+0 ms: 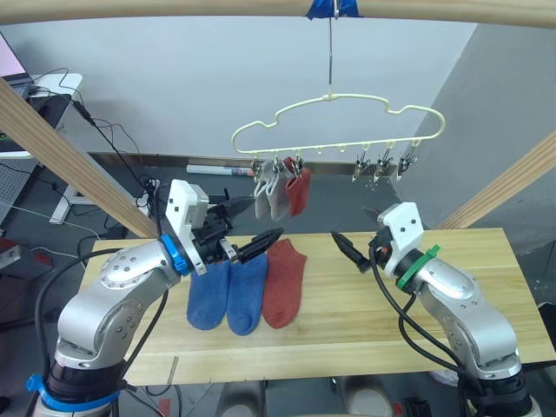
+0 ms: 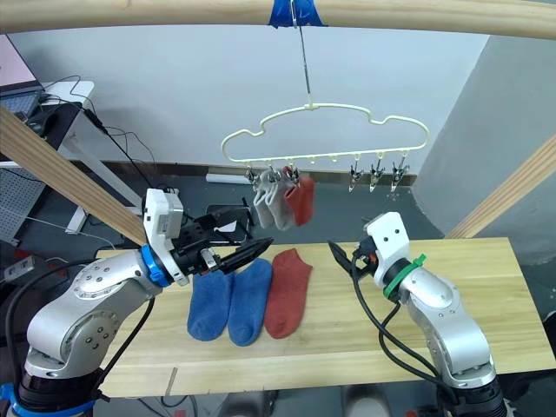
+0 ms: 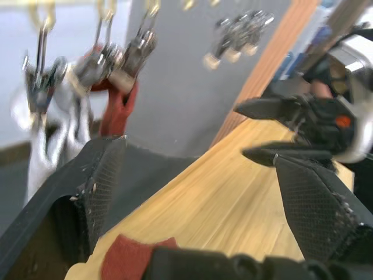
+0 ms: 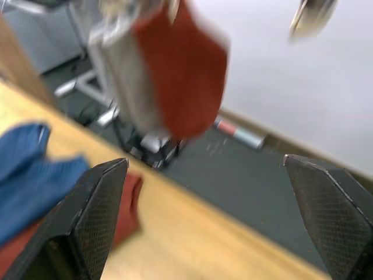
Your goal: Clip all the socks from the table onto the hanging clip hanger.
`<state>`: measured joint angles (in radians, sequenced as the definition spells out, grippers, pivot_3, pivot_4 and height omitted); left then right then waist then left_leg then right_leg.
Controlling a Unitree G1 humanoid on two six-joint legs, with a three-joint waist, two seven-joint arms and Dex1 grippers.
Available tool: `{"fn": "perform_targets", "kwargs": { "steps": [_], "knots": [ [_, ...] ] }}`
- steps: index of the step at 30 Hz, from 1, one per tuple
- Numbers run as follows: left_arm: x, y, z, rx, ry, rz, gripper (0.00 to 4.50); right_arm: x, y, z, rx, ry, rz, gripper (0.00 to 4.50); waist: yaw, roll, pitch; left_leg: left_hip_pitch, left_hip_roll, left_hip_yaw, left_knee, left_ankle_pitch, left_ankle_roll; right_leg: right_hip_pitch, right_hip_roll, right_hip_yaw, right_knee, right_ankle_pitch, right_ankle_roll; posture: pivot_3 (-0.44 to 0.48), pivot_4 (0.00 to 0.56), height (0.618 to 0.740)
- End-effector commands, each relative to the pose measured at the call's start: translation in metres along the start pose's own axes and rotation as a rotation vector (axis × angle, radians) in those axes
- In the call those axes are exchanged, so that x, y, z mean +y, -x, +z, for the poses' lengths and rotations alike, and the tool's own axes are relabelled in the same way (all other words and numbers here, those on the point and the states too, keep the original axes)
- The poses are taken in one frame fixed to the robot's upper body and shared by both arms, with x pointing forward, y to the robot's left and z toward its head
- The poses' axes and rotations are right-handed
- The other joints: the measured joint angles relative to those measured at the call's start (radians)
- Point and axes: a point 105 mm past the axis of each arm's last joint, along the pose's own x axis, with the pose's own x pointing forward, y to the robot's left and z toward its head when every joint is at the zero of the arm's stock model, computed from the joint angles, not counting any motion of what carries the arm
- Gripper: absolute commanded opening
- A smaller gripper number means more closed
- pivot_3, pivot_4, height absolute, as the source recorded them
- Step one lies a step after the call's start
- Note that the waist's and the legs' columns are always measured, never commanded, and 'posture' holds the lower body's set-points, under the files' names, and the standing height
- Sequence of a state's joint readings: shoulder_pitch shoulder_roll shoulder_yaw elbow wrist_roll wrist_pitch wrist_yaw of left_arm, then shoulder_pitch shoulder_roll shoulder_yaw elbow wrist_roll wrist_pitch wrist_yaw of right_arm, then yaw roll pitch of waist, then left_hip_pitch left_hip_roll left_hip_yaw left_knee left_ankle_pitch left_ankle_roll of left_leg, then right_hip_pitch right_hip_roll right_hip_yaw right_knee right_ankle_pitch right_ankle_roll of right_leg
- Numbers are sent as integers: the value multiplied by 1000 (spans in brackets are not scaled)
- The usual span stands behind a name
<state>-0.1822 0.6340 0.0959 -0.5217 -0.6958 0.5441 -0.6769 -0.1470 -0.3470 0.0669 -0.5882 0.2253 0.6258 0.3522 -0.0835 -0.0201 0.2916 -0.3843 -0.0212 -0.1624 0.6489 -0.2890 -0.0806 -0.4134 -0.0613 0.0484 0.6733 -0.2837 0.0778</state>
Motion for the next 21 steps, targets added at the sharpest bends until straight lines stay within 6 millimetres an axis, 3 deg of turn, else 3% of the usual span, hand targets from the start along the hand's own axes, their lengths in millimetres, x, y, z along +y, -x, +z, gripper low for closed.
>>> {"fn": "perform_targets", "kwargs": {
  "steps": [1, 4, 21],
  "knots": [
    [-12, 4, 12, -55, -75, -82, 4500, -2, 4, 33, -134, 56, -56, 3840, 0, 0, 0, 0, 0, 0, -1, 0, 0, 0, 0, 0, -1, 0, 0, -119, 305, 740],
    [-16, 6, 14, -65, -111, -122, 4500, -2, -1, 50, -202, 79, -98, 2801, -1, 0, 0, 0, 0, 0, -3, 0, 0, -1, 0, 0, -1, 0, 0, -119, 304, 740],
    [-13, 1, 19, -91, -138, -98, 4500, -5, -25, 70, -295, 56, -174, 2801, -4, 1, 0, 0, 0, 0, -3, 0, 0, -2, 0, 0, 0, 0, -1, -103, 289, 740]
  ]
}}
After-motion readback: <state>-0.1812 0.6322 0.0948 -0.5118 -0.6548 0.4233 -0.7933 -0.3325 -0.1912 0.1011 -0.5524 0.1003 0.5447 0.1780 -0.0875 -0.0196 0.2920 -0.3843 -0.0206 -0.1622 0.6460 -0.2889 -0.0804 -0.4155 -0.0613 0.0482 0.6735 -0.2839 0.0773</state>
